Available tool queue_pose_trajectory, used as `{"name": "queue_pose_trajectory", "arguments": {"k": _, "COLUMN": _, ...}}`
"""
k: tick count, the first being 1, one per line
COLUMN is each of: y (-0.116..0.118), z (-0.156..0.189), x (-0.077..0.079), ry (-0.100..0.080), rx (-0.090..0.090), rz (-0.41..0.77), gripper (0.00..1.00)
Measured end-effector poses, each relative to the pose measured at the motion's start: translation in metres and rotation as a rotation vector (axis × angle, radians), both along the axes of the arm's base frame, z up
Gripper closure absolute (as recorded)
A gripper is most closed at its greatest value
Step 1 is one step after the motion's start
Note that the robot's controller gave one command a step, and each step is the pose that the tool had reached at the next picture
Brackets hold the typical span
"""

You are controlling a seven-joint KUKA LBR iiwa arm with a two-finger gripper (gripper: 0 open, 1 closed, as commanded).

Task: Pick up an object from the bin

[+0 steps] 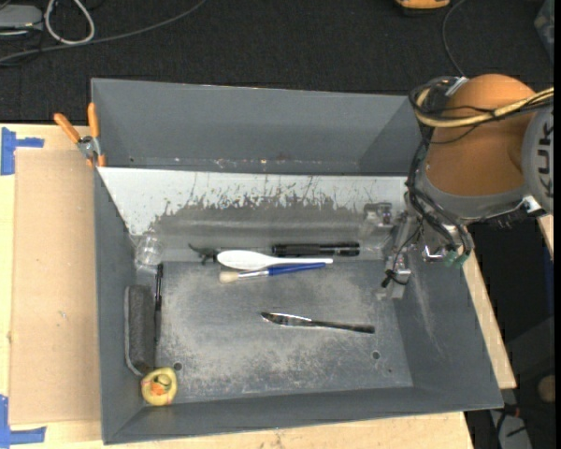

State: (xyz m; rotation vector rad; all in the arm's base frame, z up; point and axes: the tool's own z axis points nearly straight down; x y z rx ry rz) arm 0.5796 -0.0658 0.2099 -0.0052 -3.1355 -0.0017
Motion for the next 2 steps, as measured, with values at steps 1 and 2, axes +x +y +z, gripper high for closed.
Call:
{"name": "queue_pose_trajectory", "arguments": {"k": 1, "y": 0.000, "z": 0.003, "x": 0.001, "ry": -0.005, "rx": -0.001, "rz": 0.002, "gripper": 0.00}}
{"name": "queue_pose_trajectory", "arguments": {"k": 2, "y": 0.044, "z": -0.095, "x": -0.003, "ry": -0.008, "rx": 0.000, "rz": 0.020, "gripper": 0.00}}
